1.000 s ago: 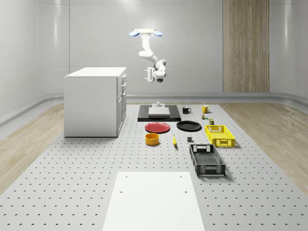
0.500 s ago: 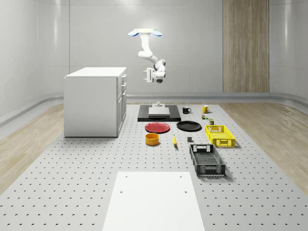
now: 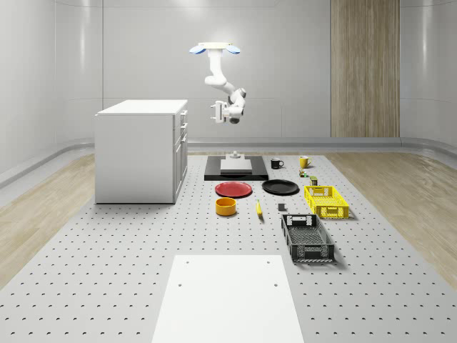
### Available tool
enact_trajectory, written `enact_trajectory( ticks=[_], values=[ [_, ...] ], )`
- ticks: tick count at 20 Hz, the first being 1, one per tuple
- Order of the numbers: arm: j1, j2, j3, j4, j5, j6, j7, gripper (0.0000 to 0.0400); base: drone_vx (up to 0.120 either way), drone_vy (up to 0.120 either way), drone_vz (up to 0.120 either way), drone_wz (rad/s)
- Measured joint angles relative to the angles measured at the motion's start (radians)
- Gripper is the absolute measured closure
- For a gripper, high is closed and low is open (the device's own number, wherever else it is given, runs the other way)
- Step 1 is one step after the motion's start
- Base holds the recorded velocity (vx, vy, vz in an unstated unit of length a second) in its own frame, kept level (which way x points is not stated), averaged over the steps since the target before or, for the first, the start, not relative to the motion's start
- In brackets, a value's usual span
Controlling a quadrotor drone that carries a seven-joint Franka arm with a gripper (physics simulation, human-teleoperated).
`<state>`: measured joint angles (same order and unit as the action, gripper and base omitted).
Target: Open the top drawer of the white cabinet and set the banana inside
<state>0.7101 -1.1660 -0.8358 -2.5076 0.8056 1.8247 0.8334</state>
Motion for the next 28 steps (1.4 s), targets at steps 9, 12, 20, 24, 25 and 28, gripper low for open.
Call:
enact_trajectory(
  ticks=[9,12,20,24,25,28],
  values=[
    [0.029,0.01,0.083,-0.06,0.079,0.104,-0.024,0.0,0.0,0.0,0.0,0.0],
    [0.043,0.019,0.114,-0.077,0.112,0.141,-0.036,0.0,0.0,0.0,0.0,0.0],
    [0.084,0.052,0.192,-0.107,0.206,0.233,-0.072,0.0,0.0,0.0,0.0,0.0],
    [0.108,0.076,0.233,-0.115,0.261,0.278,-0.096,0.0,0.0,0.0,0.0,0.0],
    [0.116,0.085,0.24,-0.114,0.274,0.288,-0.103,0.0,0.0,0.0,0.0,0.0],
    [0.14,0.123,0.247,-0.098,0.305,0.307,-0.128,0.0,0.0,0.0,0.0,0.0]
  ],
)
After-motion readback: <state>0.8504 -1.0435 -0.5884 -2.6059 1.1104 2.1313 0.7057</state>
